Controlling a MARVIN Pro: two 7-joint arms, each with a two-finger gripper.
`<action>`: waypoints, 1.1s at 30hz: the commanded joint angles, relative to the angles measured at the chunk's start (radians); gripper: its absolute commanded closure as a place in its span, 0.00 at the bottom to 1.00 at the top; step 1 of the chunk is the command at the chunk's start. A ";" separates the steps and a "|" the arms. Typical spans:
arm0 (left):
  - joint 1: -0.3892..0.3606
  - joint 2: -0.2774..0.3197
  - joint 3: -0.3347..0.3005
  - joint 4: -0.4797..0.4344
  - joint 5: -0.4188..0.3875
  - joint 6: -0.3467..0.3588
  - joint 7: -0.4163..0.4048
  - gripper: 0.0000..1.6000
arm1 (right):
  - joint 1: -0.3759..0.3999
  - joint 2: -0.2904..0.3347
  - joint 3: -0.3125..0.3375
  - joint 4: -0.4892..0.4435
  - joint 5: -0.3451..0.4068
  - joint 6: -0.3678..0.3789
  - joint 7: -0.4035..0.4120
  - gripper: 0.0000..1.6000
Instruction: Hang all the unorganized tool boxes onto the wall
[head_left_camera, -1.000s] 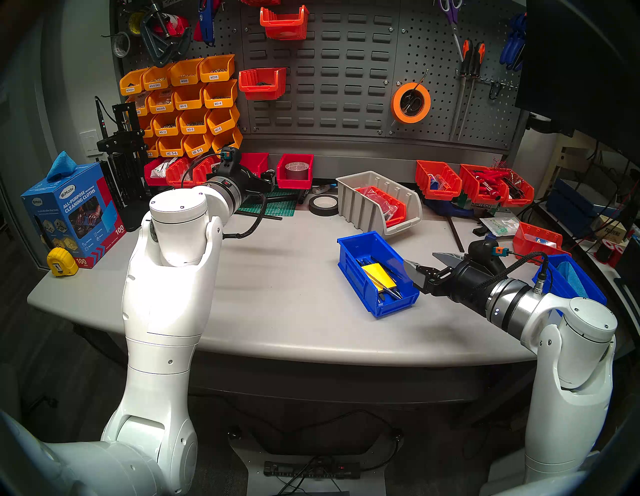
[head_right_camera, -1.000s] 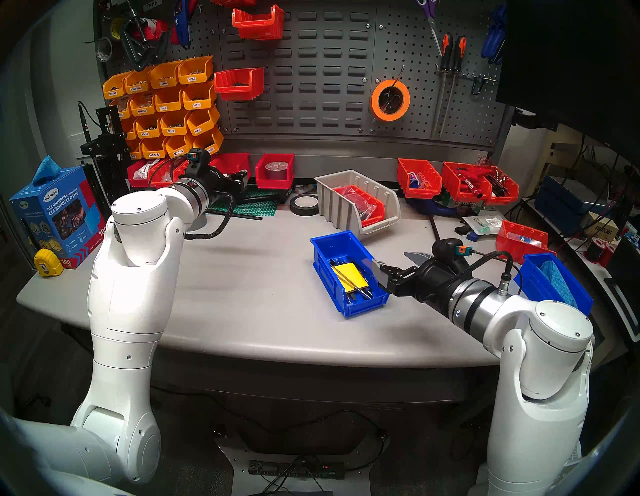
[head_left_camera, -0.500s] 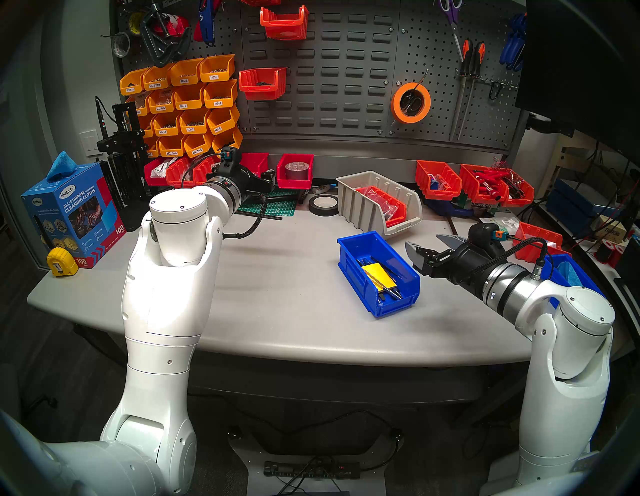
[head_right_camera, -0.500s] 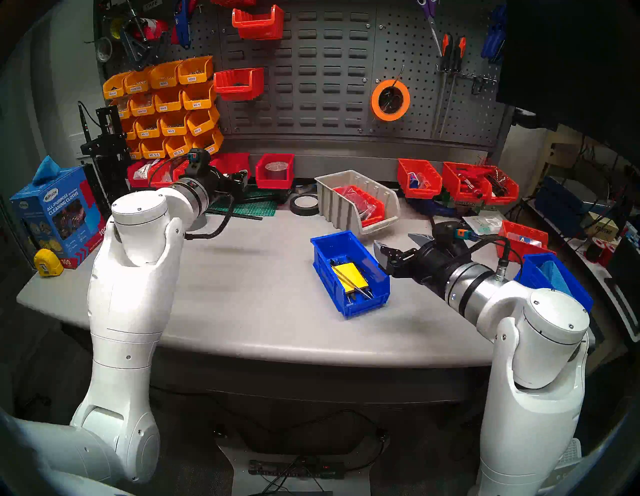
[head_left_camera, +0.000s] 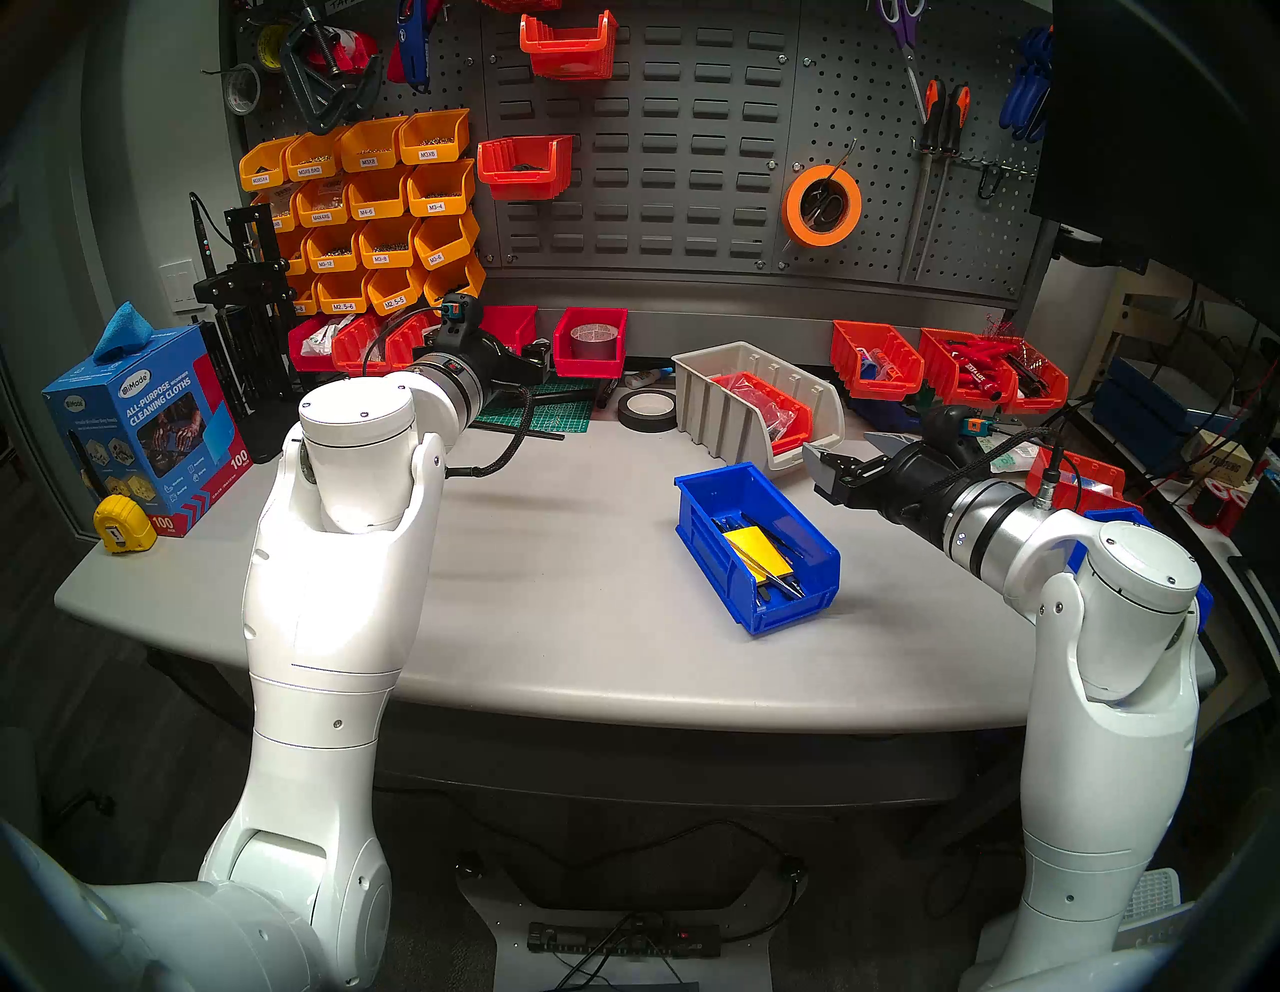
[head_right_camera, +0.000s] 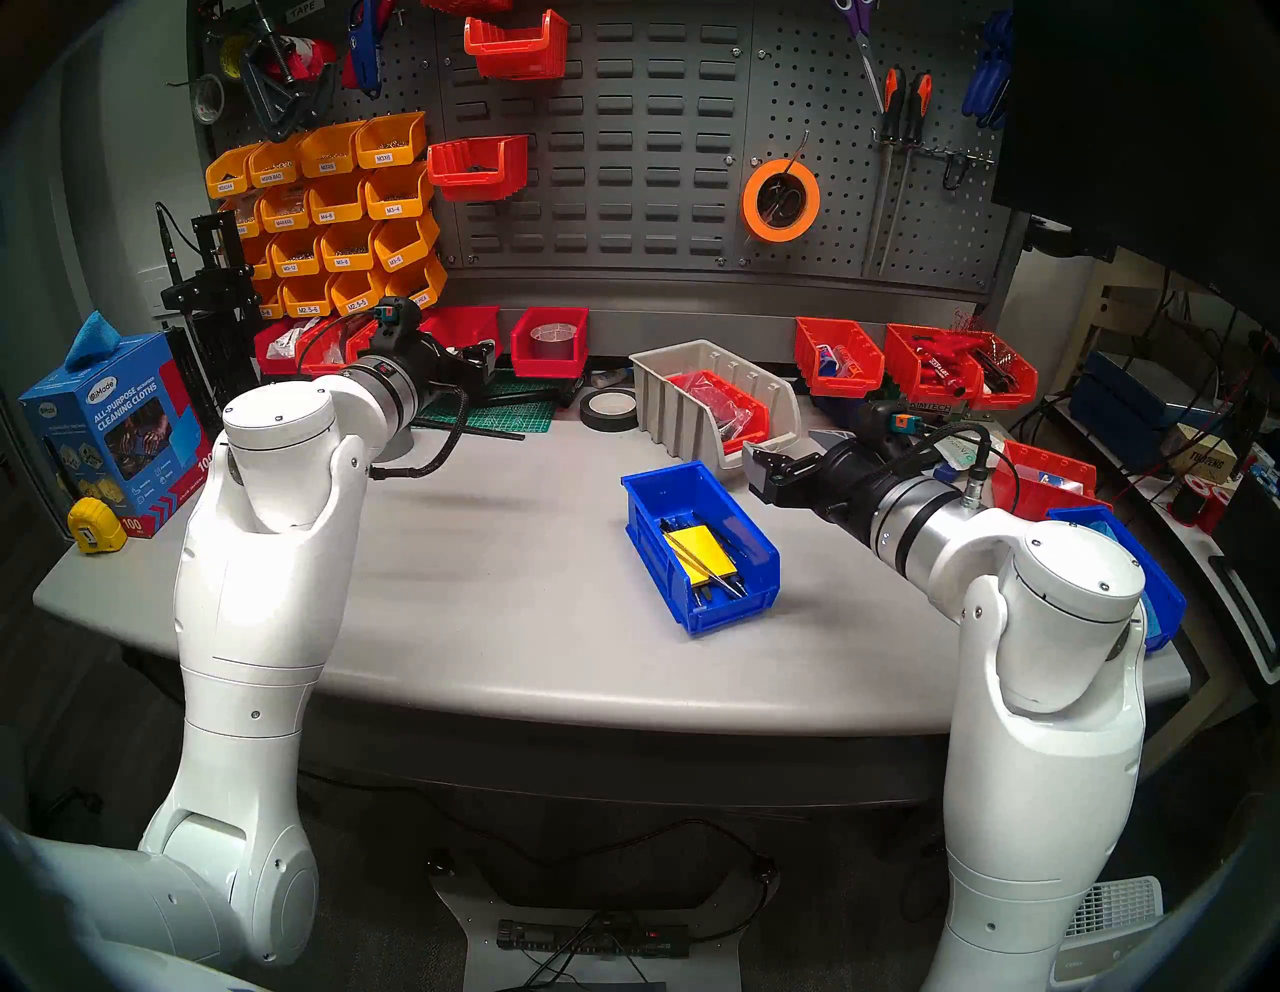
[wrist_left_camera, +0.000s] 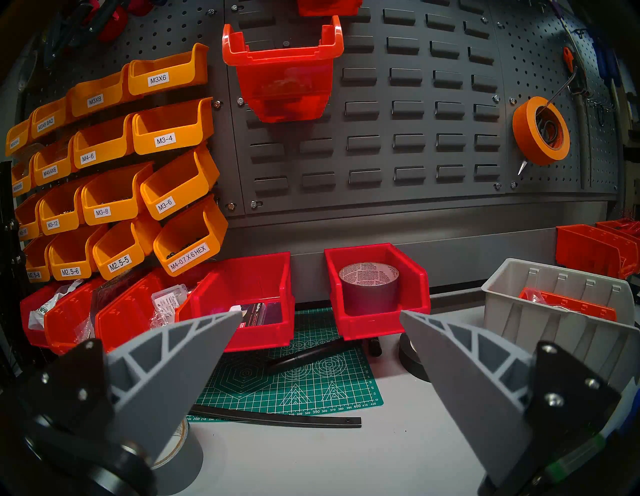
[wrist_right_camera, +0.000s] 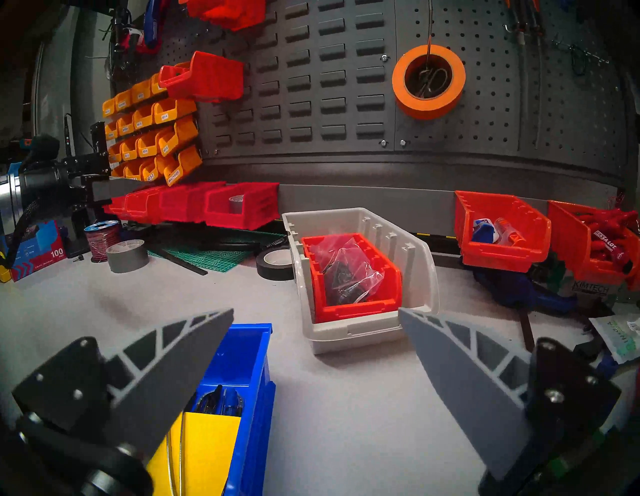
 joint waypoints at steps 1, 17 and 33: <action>-0.014 0.000 0.001 -0.014 0.001 -0.007 0.000 0.00 | 0.113 0.029 -0.042 0.054 0.002 -0.024 -0.014 0.00; -0.014 0.005 0.005 -0.014 -0.007 -0.008 0.007 0.00 | 0.269 0.066 -0.128 0.260 0.003 -0.086 -0.028 0.00; -0.015 0.010 0.008 -0.014 -0.015 -0.008 0.013 0.00 | 0.386 0.058 -0.229 0.425 -0.029 -0.151 -0.041 0.00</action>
